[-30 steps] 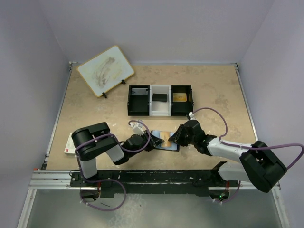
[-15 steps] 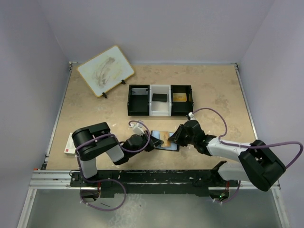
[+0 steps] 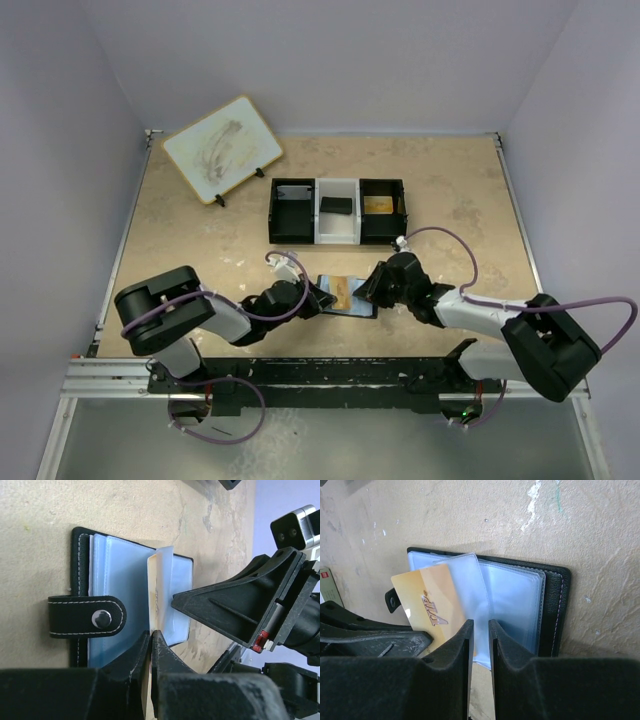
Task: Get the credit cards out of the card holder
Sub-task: Remove the credit card from the card holder.
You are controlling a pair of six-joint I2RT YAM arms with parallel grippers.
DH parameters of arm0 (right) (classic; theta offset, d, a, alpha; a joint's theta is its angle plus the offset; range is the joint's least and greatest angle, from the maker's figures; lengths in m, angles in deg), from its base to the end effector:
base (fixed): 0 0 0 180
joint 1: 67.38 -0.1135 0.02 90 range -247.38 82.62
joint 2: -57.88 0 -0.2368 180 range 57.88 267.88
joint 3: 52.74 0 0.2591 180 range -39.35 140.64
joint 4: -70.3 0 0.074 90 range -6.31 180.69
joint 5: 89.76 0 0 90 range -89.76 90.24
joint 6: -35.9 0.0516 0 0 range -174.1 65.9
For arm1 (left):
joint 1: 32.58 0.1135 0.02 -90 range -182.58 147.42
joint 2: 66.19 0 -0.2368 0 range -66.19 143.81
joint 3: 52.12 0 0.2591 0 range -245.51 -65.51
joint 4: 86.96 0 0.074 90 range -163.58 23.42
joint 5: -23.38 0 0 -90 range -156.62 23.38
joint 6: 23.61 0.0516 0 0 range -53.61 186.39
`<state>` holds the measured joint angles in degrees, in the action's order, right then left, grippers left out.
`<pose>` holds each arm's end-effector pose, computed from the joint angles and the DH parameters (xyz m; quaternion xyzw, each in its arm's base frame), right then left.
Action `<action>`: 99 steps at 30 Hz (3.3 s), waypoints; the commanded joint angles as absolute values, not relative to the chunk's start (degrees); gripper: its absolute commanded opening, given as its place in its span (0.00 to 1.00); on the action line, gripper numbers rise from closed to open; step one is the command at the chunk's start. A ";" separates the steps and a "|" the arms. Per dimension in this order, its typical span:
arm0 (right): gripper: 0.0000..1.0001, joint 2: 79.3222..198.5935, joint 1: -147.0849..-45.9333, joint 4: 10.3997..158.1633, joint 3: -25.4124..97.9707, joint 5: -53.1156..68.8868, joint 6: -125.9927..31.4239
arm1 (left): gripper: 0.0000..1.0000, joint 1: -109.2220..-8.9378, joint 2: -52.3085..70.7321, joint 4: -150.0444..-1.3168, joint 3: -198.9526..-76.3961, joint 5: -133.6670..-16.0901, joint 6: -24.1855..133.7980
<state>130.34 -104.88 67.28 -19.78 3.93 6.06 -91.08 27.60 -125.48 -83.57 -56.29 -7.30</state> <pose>0.1959 0.1545 0.0999 0.1611 0.8779 0.3577 0.2746 0.1490 -0.2254 0.0699 -0.1590 0.8206 -0.4665 0.2893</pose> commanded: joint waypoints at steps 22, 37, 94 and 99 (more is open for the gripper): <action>0.20 132.33 -104.91 73.67 -11.93 8.58 -5.50 | 0.00 -90.94 23.16 -110.94 -90.16 -54.56 -0.85; 0.11 136.10 -104.94 68.61 -18.93 9.64 -0.97 | 0.12 -90.93 27.56 -113.11 -93.55 -57.47 -0.28; 0.43 135.59 -101.23 38.67 -27.37 22.64 16.64 | 0.00 -94.21 15.19 -119.65 -78.64 -39.98 -22.09; 0.45 127.91 -101.29 46.64 -25.72 19.42 15.60 | 0.00 -94.46 14.15 -119.17 -78.51 -39.02 -22.67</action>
<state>132.66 -101.38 39.39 -28.07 23.07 17.43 -94.10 15.71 -118.35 -78.74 -41.95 -20.27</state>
